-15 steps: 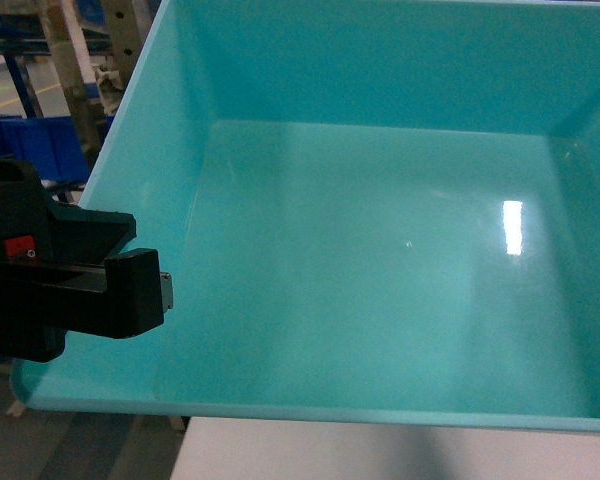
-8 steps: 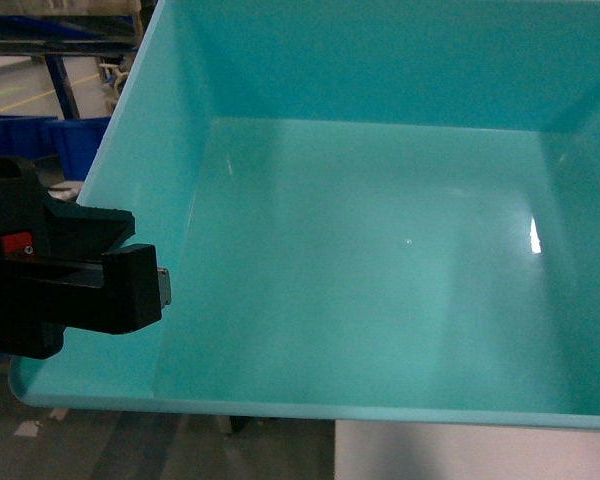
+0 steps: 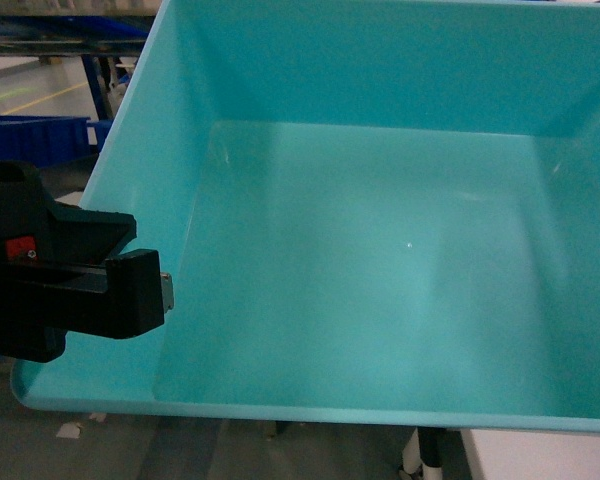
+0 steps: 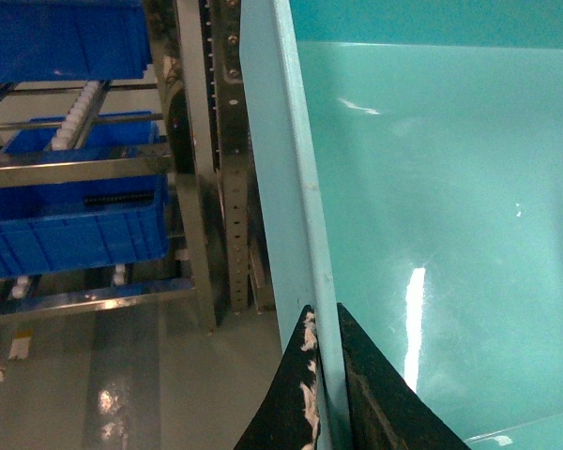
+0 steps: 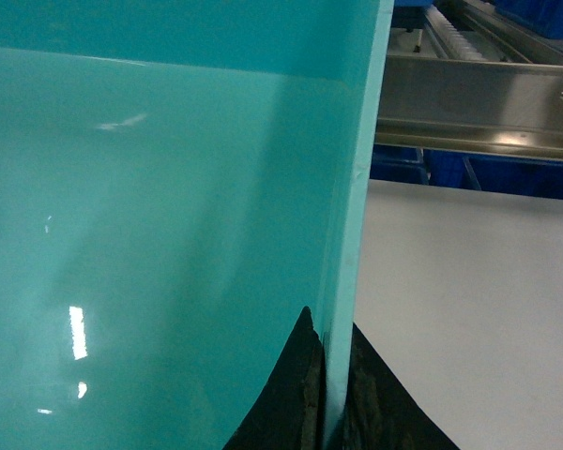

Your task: Organize blue bins on left shelf correctly

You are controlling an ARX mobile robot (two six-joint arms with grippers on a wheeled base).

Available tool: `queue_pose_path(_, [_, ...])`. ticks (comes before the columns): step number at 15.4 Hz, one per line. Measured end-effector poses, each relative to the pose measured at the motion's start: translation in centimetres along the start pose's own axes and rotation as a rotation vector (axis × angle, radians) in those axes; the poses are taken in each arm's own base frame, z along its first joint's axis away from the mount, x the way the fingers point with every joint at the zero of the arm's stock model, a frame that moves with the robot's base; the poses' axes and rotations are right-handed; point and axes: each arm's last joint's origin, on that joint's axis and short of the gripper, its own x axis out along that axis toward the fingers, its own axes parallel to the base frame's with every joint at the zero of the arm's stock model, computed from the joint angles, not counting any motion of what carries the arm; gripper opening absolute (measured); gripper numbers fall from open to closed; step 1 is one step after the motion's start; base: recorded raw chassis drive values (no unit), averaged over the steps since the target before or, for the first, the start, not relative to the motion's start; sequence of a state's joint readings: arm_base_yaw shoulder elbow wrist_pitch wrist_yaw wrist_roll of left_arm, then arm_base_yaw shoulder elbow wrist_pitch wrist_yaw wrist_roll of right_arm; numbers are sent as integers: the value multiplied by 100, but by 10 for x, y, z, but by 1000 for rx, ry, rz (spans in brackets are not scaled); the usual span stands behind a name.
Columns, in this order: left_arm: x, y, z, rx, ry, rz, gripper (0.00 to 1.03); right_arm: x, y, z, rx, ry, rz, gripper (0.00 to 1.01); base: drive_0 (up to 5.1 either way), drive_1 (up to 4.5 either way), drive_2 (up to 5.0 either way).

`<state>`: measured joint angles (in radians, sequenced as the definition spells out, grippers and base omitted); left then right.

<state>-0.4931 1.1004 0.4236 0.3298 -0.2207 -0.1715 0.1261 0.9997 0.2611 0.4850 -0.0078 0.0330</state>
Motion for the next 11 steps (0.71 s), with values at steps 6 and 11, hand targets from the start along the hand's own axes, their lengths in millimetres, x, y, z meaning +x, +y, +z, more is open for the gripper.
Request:
queue_pose_path(6, [0, 0, 0, 0, -2, 0, 2, 0, 0, 0, 0, -3, 0, 2, -500, 241, 241])
queue_pose_path(11, [0, 0, 0, 0, 0, 0, 2, 0, 0, 0, 0, 0, 0, 2, -502, 239, 239])
